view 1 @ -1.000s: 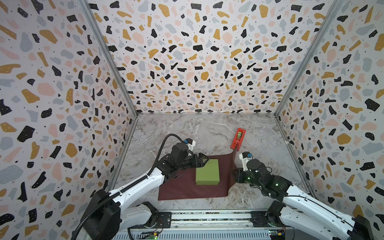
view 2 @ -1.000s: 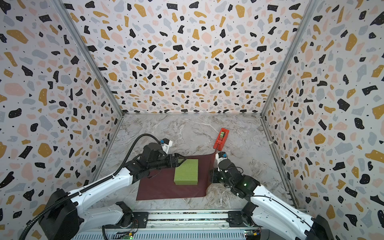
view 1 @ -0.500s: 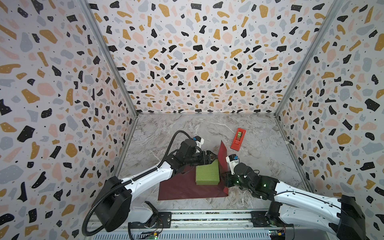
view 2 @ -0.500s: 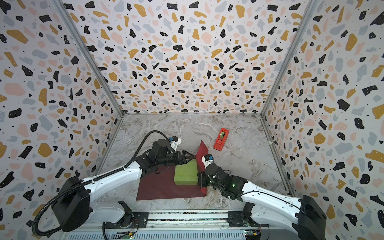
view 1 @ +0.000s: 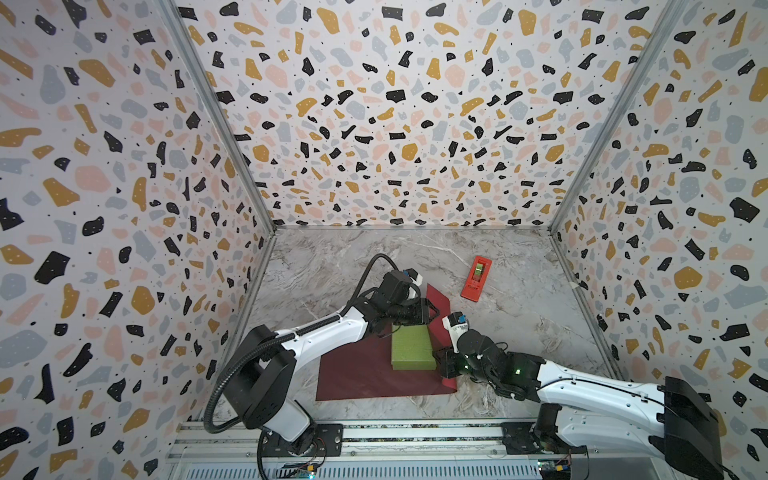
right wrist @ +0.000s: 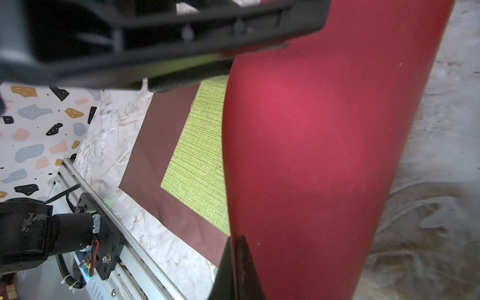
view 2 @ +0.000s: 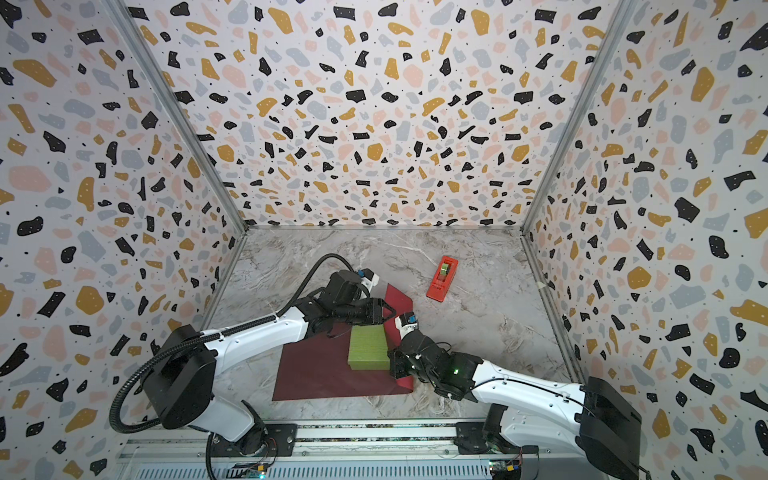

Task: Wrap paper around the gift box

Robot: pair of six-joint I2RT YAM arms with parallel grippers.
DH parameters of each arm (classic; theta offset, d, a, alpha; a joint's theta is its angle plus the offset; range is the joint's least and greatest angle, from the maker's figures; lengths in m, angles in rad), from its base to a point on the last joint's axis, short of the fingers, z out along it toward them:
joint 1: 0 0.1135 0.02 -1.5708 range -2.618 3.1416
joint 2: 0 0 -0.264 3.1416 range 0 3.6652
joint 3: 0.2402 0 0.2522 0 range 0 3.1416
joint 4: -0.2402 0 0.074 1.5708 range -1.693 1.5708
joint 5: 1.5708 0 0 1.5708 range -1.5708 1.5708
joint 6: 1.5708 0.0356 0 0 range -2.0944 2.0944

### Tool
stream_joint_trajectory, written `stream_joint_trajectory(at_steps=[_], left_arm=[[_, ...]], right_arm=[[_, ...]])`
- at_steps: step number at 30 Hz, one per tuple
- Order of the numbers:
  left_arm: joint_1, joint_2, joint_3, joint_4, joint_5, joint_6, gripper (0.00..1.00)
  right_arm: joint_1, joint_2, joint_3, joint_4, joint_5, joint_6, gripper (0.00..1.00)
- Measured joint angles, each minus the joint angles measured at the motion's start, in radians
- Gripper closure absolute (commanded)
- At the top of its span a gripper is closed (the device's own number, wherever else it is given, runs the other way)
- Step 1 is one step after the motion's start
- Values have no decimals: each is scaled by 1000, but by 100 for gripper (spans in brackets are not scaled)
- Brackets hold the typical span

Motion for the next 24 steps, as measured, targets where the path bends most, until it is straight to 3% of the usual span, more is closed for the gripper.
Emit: stream_joint_trajectory(at_steps=[8, 13, 19, 24], left_arm=[[-8, 11, 2, -48, -53, 34, 82], [-11, 12, 2, -48, -63, 42, 91], [-11, 12, 2, -47, -63, 50, 99], [-11, 16, 2, -47, -58, 56, 100]], right_arm=[[7, 17, 1, 24, 0, 5, 100], [11, 30, 1, 28, 1, 7, 98], [11, 30, 1, 28, 5, 8, 84], [13, 15, 1, 31, -1, 5, 70]])
